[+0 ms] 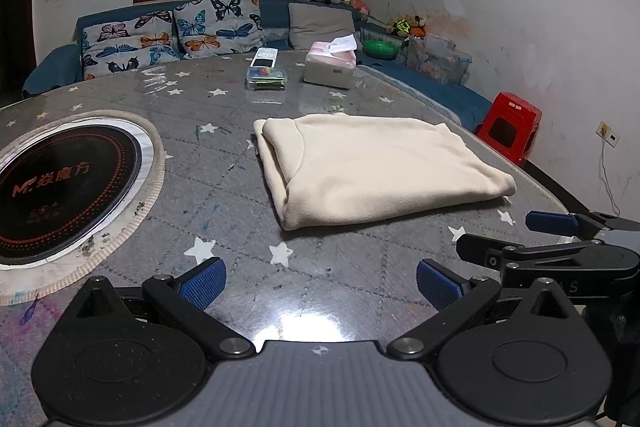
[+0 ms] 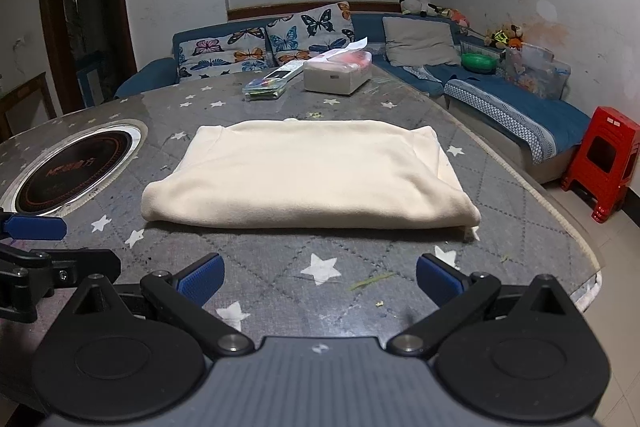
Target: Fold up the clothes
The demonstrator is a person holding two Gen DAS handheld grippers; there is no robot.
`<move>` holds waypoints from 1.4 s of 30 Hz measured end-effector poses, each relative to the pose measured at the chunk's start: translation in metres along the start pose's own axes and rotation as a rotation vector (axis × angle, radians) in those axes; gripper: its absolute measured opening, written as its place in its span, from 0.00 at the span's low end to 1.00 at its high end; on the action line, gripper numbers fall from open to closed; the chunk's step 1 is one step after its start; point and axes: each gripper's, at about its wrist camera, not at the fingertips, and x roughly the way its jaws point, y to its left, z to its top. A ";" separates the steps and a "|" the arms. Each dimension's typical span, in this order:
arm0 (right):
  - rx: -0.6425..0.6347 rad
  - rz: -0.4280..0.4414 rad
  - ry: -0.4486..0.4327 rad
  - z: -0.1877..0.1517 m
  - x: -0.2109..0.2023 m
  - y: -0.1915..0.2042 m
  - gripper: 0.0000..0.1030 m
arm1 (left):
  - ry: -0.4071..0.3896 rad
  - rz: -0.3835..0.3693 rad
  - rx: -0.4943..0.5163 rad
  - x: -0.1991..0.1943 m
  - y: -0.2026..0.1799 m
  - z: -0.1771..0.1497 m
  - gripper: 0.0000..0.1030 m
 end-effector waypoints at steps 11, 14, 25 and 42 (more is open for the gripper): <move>-0.001 0.005 0.016 -0.001 0.005 0.001 1.00 | 0.014 0.006 -0.004 0.005 0.001 0.000 1.00; -0.003 0.006 0.019 0.000 0.007 0.001 1.00 | 0.017 0.006 -0.005 0.007 0.002 0.001 1.00; -0.004 0.010 0.028 0.002 0.013 0.003 1.00 | 0.024 0.008 -0.006 0.013 0.004 0.004 1.00; 0.004 0.009 0.034 0.006 0.018 0.001 1.00 | 0.033 0.009 -0.003 0.019 0.004 0.009 1.00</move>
